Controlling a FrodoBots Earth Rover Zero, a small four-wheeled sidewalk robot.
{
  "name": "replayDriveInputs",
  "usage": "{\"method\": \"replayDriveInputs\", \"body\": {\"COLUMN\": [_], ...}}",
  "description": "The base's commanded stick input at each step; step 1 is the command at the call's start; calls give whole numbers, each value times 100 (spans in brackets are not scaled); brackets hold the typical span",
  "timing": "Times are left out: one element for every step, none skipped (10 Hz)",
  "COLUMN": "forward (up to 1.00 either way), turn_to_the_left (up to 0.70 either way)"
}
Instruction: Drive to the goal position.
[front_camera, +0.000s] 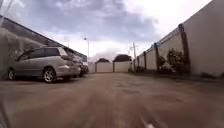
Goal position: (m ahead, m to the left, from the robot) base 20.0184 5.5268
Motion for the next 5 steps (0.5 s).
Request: {"method": "replayDriveInputs", "body": {"forward": [70, 70, 70, 70, 70], "turn_to_the_left": [0, 0, 0, 0, 0]}}
